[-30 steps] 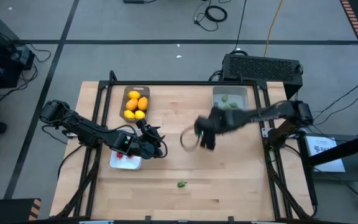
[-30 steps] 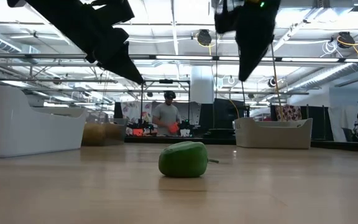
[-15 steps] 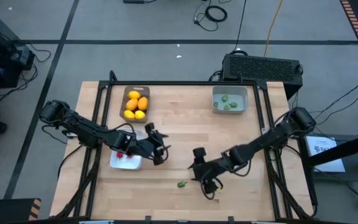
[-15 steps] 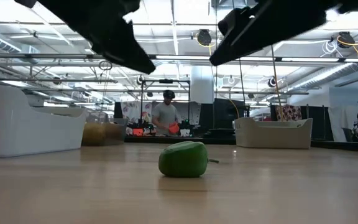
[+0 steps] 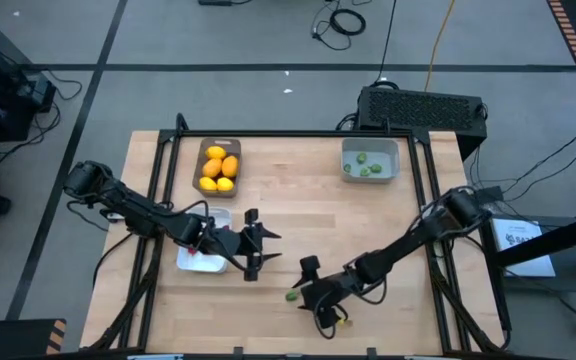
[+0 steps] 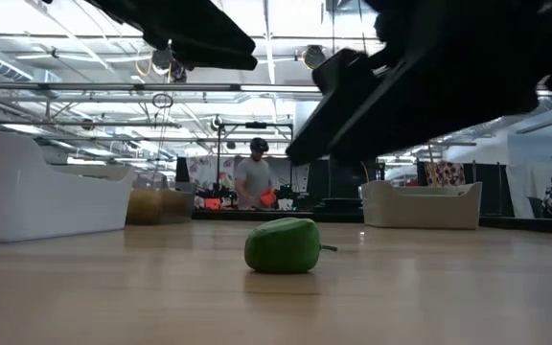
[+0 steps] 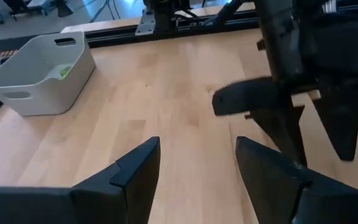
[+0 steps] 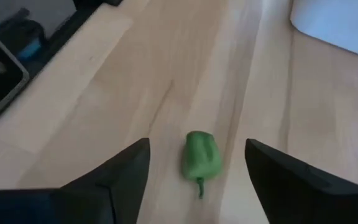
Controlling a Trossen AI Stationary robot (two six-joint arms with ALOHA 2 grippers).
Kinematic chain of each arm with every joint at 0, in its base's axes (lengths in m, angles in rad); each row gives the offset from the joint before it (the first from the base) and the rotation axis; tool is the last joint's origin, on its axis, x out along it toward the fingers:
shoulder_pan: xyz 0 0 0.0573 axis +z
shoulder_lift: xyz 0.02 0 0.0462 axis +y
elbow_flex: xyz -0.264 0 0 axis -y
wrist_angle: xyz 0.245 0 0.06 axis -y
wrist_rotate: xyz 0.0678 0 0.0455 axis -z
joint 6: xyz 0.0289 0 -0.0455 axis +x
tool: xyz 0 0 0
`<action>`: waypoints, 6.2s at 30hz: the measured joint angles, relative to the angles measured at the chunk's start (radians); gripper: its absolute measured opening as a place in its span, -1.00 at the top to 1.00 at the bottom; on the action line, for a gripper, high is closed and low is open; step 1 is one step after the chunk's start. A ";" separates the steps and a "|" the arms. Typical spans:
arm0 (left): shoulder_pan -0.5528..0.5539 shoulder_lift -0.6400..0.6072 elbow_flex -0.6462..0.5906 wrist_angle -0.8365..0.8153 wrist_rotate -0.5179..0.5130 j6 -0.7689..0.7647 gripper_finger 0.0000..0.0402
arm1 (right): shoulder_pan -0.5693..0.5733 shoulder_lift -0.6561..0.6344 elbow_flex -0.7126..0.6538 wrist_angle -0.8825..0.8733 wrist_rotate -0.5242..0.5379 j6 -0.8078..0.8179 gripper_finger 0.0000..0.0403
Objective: Sort produce into baskets
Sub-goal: Put the green chili pepper into the gray bin, then return to Home Position
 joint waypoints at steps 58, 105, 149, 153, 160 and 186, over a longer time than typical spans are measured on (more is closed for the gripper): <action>0.001 0.000 0.000 -0.009 -0.020 -0.002 -0.09 | -0.337 -0.514 0.072 -0.950 0.145 0.022 0.50; 0.017 0.000 0.000 -0.021 -0.076 -0.029 -0.09 | -1.252 -0.511 0.041 -1.099 0.020 -0.110 0.07; 0.019 -0.650 0.016 -0.413 -0.158 0.052 -0.09 | -0.834 -1.008 0.041 -1.077 -0.156 0.101 0.48; 0.019 -0.718 0.015 -0.561 -0.186 -0.016 -0.09 | -0.769 -1.033 0.037 -1.033 -0.155 0.130 0.53; 0.019 -0.867 -0.115 -0.595 -0.200 -0.082 -0.09 | -0.657 -1.114 -0.168 -0.775 -0.154 0.142 0.61; 0.241 -1.133 -0.688 -0.055 0.003 -0.106 -0.09 | -0.589 -1.180 -0.861 0.342 -0.347 0.195 0.84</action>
